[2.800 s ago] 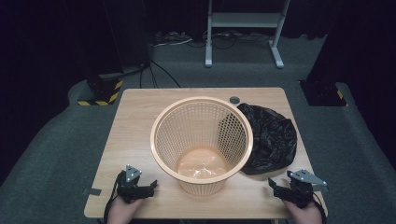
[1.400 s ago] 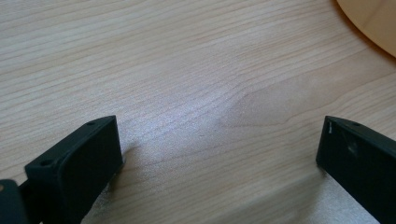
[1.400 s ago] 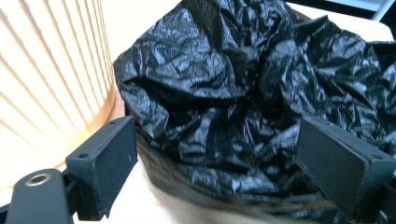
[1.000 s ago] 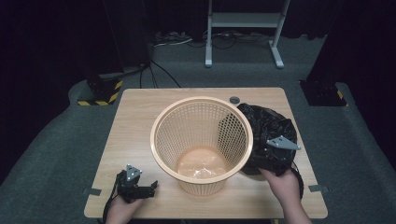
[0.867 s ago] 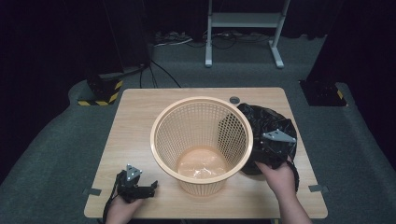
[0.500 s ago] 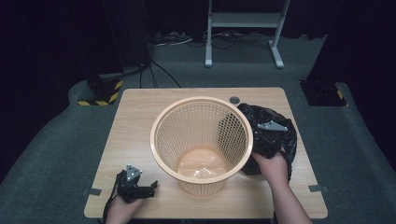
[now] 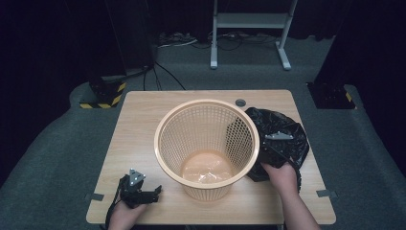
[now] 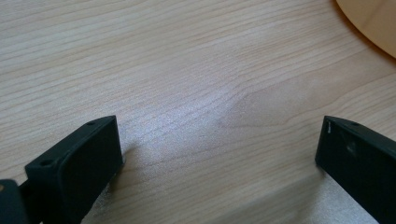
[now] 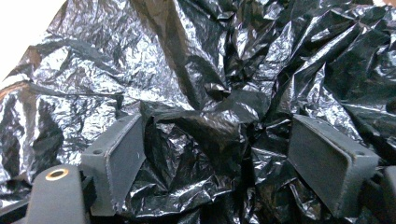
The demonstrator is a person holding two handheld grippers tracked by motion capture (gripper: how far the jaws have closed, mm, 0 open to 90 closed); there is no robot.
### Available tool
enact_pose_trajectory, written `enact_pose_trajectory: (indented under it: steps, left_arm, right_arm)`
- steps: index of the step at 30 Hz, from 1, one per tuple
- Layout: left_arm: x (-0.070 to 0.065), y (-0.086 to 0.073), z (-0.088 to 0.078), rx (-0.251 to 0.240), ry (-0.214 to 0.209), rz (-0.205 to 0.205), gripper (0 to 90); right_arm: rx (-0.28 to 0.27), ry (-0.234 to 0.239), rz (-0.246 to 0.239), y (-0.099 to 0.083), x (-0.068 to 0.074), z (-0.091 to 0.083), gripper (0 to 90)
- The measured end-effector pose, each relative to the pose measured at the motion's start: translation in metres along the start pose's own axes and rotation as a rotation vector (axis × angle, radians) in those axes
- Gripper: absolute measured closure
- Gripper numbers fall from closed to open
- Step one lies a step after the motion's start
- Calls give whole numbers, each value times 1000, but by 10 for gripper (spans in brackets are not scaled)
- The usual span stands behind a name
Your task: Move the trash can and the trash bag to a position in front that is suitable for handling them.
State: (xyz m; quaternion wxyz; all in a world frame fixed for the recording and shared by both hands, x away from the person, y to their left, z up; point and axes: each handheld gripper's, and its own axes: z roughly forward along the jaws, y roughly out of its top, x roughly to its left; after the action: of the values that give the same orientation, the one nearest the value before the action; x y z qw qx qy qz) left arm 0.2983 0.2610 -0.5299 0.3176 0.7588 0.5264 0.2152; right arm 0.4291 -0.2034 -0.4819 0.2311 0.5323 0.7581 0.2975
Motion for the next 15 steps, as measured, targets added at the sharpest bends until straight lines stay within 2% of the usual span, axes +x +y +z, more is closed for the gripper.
enact_pose_trajectory:
  steps: [15]
  left_arm:
    - [0,0,0,0,1,-1,6]
  right_arm:
    - [-13,2,-64,-37,-8,-33,190]
